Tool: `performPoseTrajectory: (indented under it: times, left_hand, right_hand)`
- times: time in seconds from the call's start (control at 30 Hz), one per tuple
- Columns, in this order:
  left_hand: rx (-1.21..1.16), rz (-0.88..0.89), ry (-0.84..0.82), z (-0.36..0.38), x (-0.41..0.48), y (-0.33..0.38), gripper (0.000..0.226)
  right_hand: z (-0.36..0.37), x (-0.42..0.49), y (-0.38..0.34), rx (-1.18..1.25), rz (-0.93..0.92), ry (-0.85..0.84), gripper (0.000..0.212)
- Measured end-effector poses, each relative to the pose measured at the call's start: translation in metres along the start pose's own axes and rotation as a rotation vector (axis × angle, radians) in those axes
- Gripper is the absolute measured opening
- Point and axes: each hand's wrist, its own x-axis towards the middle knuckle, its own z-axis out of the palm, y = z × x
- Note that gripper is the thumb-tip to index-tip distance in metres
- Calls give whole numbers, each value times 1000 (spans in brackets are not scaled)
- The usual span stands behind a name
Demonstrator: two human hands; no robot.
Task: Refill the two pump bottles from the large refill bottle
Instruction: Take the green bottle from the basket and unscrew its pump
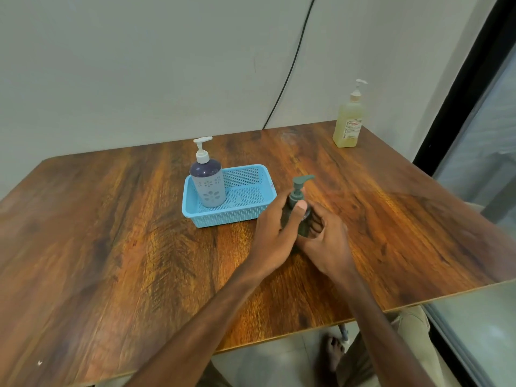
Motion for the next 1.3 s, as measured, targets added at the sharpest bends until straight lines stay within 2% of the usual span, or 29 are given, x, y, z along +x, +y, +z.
performPoseTrajectory:
  times: [0.07, 0.2, 0.3, 0.4, 0.53, 0.63, 0.8, 0.9, 1.07, 1.17, 1.3]
  left_hand:
    - [-13, 2, 12, -8, -3, -1, 34]
    - [-56, -52, 149, -12, 7, 1, 27]
    - [-33, -93, 199, -7, 18, 5, 44]
    - [-16, -118, 156, 5, 27, 12, 47]
    - [23, -7, 40, 9, 23, 11, 23]
    - [-9, 1, 17, 0, 7, 1, 29]
    - [-83, -25, 133, -8, 3, -4, 28]
    - [-82, -66, 197, -4, 11, 1, 34]
    - [0, -48, 158, 2, 17, 5, 45]
    - [-5, -20, 104, -4, 11, 2, 39]
    - [-109, -26, 167, -8, 6, 0, 27]
  right_hand:
    - [0, 0, 2, 18, 12, -17, 64]
    - [0, 0, -1, 24, 29, -23, 67]
    - [0, -1, 0, 10, 41, -11, 61]
    - [0, 0, -1, -11, 34, 6, 60]
    - [-1, 0, 2, 10, 25, -7, 58]
    - [0, 1, 4, 22, 17, -16, 60]
    - [-1, 1, -1, 42, 32, -18, 69]
    - [-1, 0, -1, 40, 52, -19, 67]
    - [-2, -1, -1, 17, 54, -9, 61]
    - [-2, 0, -2, 19, 52, -21, 63]
    - [-2, 0, -2, 42, 66, -26, 69]
